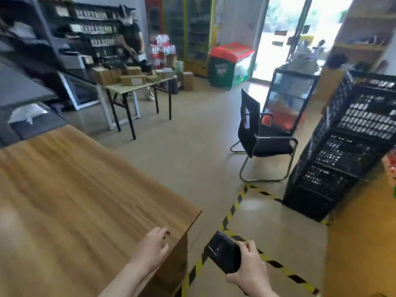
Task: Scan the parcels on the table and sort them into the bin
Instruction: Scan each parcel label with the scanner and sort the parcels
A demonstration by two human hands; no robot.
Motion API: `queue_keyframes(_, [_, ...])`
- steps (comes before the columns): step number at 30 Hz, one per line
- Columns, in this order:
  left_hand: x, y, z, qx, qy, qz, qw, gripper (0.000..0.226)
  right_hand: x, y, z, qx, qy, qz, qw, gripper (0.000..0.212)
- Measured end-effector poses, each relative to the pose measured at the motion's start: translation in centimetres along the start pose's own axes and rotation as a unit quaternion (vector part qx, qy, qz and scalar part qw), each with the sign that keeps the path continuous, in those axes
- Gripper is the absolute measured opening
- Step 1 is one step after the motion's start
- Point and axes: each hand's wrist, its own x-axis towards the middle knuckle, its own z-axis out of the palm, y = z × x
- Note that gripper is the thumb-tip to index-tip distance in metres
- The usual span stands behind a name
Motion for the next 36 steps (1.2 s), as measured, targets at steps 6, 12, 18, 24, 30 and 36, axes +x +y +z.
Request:
queue_keyframes(6, [-2.1, -2.9, -1.1, -0.019, 0.084, -0.113, 0.99, 0.035, 6.7, -4.7, 1.6, -0.048, -0.034, -0.077, 0.995, 0.086])
queue_keyframes(12, [-0.5, -6.0, -1.5, -0.033, 0.104, -0.181, 0.977, 0.035, 12.3, -10.9, 4.1, -0.086, -0.07, -0.124, 0.986, 0.075])
queue_keyframes(18, [4.4, -9.6, -2.1, -0.06, 0.1, -0.222, 0.968, 0.031, 17.8, -15.8, 7.3, -0.102, -0.085, -0.12, 0.984, 0.068])
queue_keyframes(24, [8.5, -13.0, -2.0, -0.042, 0.087, -0.23, 0.968, 0.044, 21.8, -18.9, 10.8, -0.09, -0.097, -0.098, 0.986, 0.057])
queue_keyframes(30, [11.7, -14.7, -1.4, -0.01, 0.056, -0.218, 0.974, 0.065, 24.4, -19.8, 13.7, -0.089, -0.111, -0.068, 0.988, 0.066])
queue_keyframes(36, [12.3, -16.1, 0.1, -0.003, 0.021, -0.221, 0.975, 0.07, 25.6, -19.6, 15.0, -0.096, -0.101, -0.062, 0.988, 0.083])
